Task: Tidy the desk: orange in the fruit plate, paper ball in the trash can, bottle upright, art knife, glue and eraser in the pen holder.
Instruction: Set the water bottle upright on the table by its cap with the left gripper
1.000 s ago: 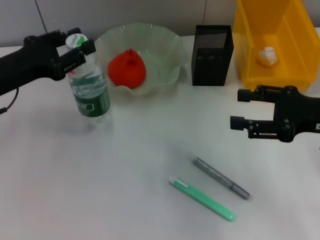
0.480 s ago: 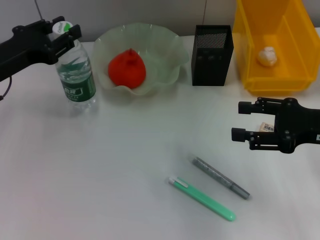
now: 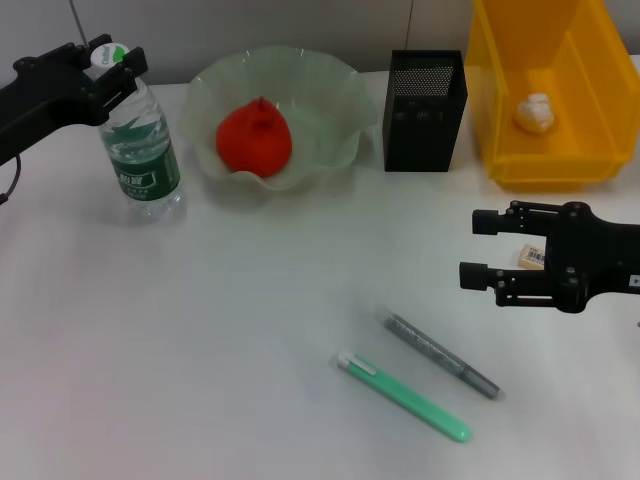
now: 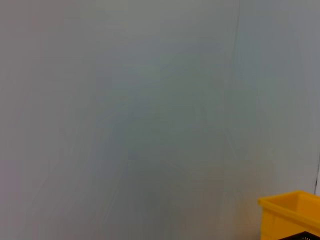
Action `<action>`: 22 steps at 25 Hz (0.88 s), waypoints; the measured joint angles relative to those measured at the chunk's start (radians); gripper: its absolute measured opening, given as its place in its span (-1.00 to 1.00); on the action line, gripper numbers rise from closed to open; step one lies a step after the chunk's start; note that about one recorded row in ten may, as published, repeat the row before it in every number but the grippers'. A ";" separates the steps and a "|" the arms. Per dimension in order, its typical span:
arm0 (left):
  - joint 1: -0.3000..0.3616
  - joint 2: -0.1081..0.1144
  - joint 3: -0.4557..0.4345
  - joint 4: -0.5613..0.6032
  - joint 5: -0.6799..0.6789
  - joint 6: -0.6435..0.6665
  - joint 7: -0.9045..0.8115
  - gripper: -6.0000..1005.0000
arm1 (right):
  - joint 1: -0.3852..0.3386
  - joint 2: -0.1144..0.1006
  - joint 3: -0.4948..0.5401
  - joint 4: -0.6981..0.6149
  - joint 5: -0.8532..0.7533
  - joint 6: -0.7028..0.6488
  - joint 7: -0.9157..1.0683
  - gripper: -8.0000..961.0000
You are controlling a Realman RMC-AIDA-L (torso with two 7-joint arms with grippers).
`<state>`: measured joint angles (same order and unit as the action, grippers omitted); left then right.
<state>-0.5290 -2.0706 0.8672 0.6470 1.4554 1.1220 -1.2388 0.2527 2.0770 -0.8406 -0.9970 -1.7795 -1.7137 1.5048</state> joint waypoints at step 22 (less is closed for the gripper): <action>-0.037 0.000 0.001 -0.141 -0.090 -0.030 0.109 -0.13 | 0.008 0.000 -0.003 0.011 0.000 -0.011 0.000 0.57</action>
<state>-0.5661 -2.0710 0.8682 0.5060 1.3651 1.0919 -1.1300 0.2612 2.0770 -0.8438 -0.9863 -1.7795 -1.7242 1.5048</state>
